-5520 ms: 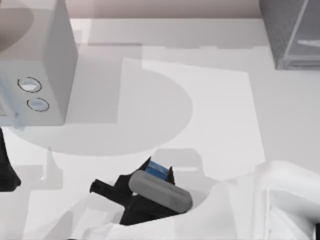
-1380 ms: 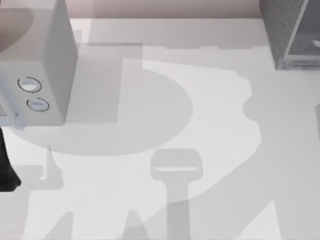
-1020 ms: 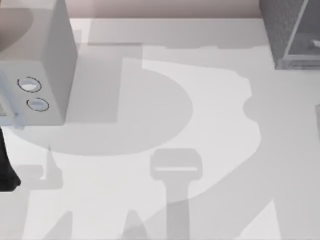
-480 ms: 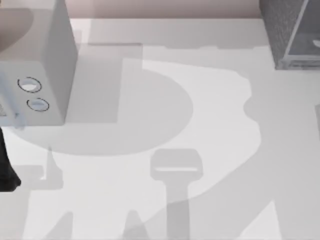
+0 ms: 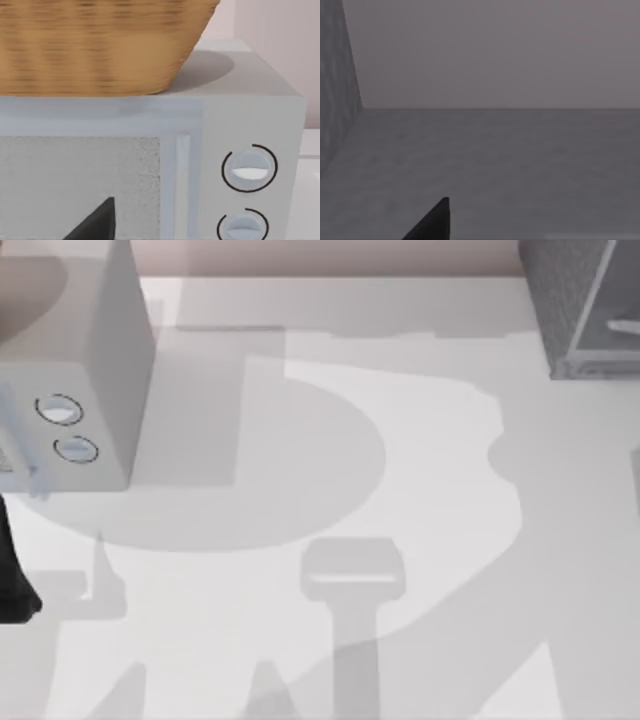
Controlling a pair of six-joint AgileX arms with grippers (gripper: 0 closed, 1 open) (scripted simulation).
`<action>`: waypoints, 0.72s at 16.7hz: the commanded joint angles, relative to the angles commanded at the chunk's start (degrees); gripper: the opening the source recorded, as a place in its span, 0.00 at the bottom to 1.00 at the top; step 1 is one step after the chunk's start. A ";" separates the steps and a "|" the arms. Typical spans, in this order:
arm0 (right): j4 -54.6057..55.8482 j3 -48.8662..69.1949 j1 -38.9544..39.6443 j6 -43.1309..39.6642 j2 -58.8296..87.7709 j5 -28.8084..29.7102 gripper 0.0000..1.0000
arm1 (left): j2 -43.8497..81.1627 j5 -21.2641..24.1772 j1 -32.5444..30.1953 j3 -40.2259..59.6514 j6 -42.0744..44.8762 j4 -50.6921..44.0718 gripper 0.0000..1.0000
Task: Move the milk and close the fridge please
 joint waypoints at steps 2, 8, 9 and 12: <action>0.00 0.00 0.00 0.00 0.00 0.00 1.00 | 0.00 0.00 0.00 0.00 0.00 0.00 1.00; 0.08 -0.90 0.79 -0.34 -1.67 0.48 1.00 | 0.00 0.00 0.00 0.00 0.00 0.00 1.00; -0.02 -1.98 1.44 -0.57 -3.31 0.91 1.00 | 0.00 0.00 0.00 0.00 0.00 0.00 1.00; -1.90 -7.90 4.22 -0.98 -11.81 2.67 1.00 | 0.00 0.00 0.00 0.00 0.00 0.00 1.00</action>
